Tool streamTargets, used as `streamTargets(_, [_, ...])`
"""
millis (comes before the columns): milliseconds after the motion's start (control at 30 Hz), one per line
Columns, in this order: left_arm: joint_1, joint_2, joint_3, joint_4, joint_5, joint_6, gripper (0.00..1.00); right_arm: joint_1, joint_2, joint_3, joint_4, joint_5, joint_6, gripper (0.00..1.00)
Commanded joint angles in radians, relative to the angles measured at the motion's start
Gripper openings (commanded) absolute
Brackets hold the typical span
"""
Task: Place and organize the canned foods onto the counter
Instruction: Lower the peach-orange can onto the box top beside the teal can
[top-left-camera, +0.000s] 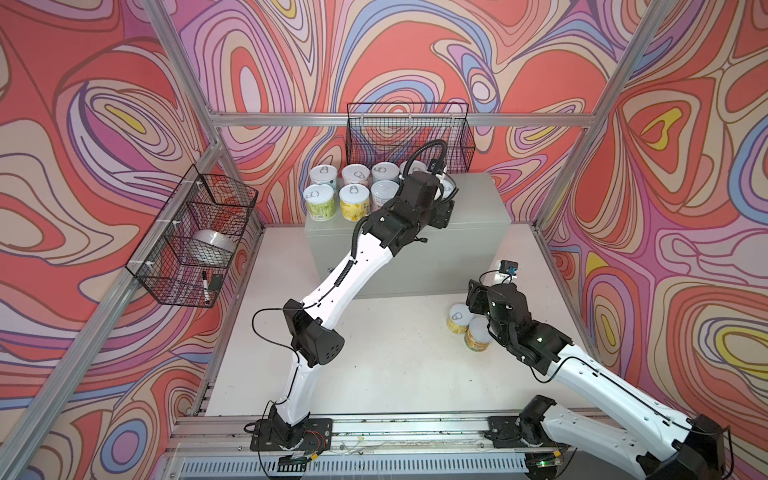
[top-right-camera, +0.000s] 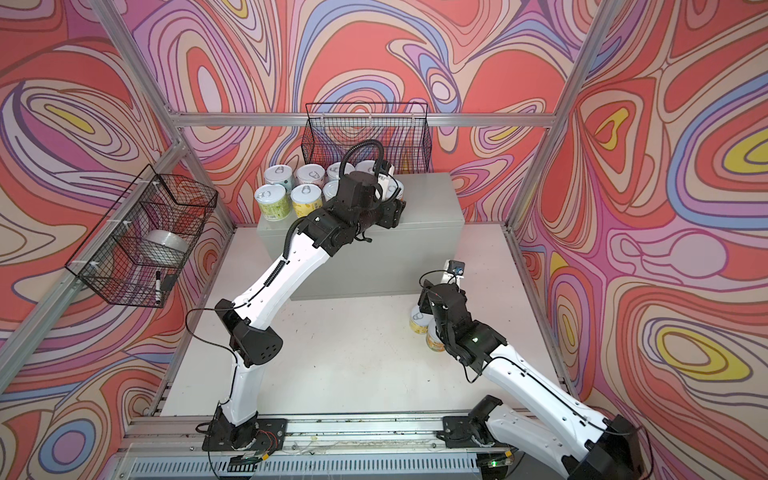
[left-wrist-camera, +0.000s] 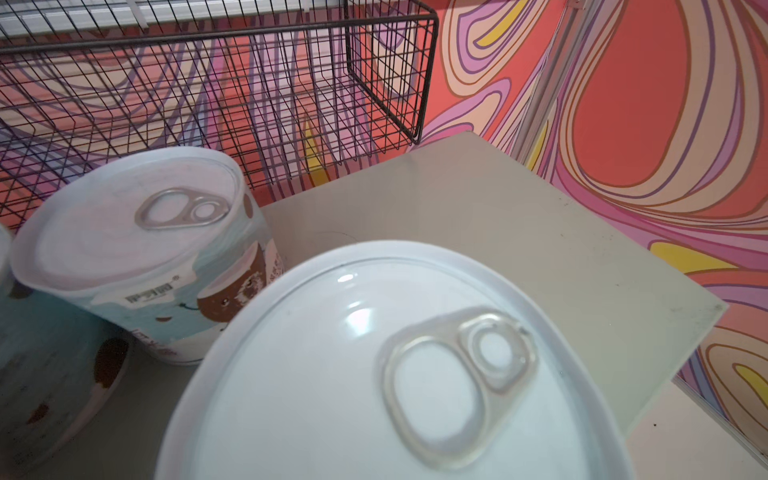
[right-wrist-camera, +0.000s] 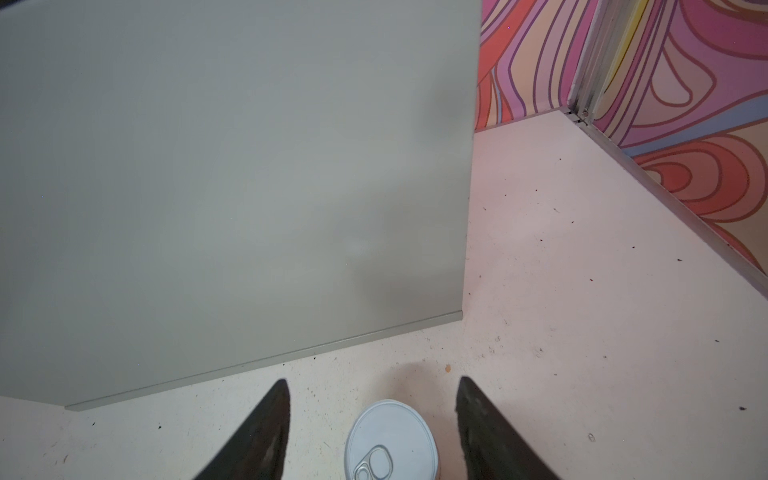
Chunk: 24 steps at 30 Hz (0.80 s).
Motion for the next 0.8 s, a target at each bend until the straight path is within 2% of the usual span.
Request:
streamTargets(0, [0.002,-0.001,-0.016,0.056,0.000,-0.017,0.12,-0.003,0.007,0.024,-0.005,-0.007,-0.004,0.65])
streamTargets(167, [0.004,0.006,-0.029,0.059,0.003,-0.026,0.14,-0.003,0.000,0.026,-0.013,-0.002,0.000,0.65])
streamTargets(233, [0.003,0.006,-0.034,0.062,0.002,-0.028,0.21,-0.003,-0.007,0.029,-0.015,-0.001,0.000,0.65])
streamTargets(333, [0.003,0.003,-0.045,0.069,-0.002,-0.028,0.41,-0.003,-0.017,0.035,-0.024,0.004,-0.010,0.65])
streamTargets(467, [0.003,-0.002,-0.051,0.079,-0.019,-0.025,0.79,-0.003,-0.023,0.050,-0.031,0.005,-0.025,0.66])
streamTargets(567, [0.003,-0.005,-0.053,0.079,-0.031,-0.021,1.00,-0.003,-0.019,0.065,-0.028,-0.004,-0.044,0.66])
streamTargets(767, [0.003,-0.036,-0.114,0.129,-0.039,-0.012,1.00,-0.003,-0.001,0.089,-0.014,-0.035,-0.061,0.68])
